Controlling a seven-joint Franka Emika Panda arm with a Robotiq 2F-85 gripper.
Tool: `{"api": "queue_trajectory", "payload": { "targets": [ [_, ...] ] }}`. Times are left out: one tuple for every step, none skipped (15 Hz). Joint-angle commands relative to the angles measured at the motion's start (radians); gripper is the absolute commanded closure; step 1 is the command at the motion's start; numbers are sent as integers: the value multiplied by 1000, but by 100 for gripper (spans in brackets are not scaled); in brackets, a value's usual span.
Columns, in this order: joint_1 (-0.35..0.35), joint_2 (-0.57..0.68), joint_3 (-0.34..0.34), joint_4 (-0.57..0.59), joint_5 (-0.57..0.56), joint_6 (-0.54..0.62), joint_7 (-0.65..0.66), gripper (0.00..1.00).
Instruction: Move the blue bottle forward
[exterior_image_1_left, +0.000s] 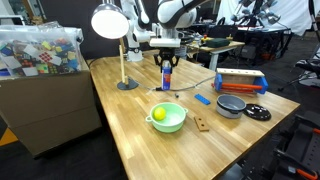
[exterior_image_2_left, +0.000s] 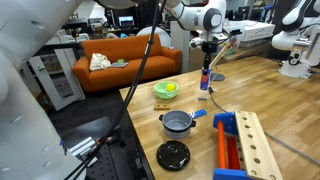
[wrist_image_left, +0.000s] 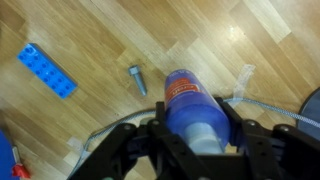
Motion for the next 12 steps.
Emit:
{"api": "queue_trajectory", "payload": {
  "targets": [
    [-7, 1, 5, 5, 2, -12, 26, 70],
    [-6, -2, -5, 0, 2, -11, 59, 70],
    [-8, -4, -10, -4, 5, -8, 90, 70],
    [-13, -8, -16, -9, 9, -5, 125, 70],
    [-17, -15, -22, -16, 8, 1, 156, 70],
    [-25, -24, -27, -28, 11, 6, 187, 70],
    [-33, -30, -30, -35, 13, 8, 214, 70],
    [-44, -36, -30, -43, 18, 11, 239, 70],
    [-54, -40, -31, -47, 21, 15, 263, 70],
    [-67, -42, -32, -52, 26, 19, 288, 70],
    [-79, -42, -32, -52, 30, 23, 311, 70],
    [-95, -41, -30, -52, 39, 23, 331, 70]
  ]
}}
